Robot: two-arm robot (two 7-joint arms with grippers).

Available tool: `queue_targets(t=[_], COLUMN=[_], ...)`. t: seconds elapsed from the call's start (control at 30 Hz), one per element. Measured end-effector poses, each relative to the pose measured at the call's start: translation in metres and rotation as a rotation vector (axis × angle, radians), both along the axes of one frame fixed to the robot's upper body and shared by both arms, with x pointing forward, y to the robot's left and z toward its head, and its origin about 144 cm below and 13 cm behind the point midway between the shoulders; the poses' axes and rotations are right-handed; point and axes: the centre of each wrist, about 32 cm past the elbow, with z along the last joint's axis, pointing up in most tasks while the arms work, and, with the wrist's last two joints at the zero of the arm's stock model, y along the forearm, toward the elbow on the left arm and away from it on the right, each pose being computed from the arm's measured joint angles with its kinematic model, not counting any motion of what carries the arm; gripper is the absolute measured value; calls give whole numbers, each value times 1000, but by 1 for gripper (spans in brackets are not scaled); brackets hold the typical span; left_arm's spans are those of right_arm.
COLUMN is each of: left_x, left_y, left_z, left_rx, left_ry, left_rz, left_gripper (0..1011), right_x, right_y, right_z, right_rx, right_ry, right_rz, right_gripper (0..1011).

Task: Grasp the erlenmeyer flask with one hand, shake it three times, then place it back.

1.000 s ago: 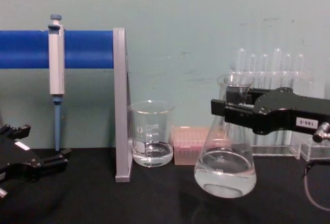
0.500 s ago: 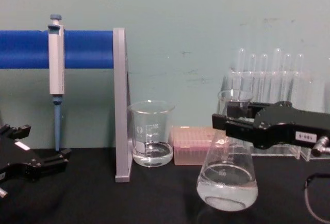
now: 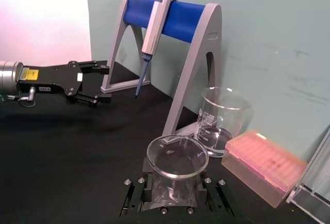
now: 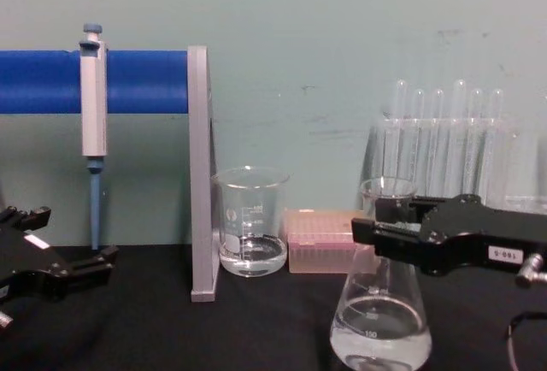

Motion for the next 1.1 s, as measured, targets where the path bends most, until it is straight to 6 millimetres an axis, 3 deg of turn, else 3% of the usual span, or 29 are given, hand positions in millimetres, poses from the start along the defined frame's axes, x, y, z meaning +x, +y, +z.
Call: queue_targets(t=[1.1], left_x=[0], left_y=[0], left_z=[0], left_rx=[0], left_ry=[0], left_rz=[0], left_gripper=[1001], right_x=[2], right_y=[-6], right_z=[-17], right_rx=[-22], right_ry=[51], right_rz=[-32], right_gripper=[458])
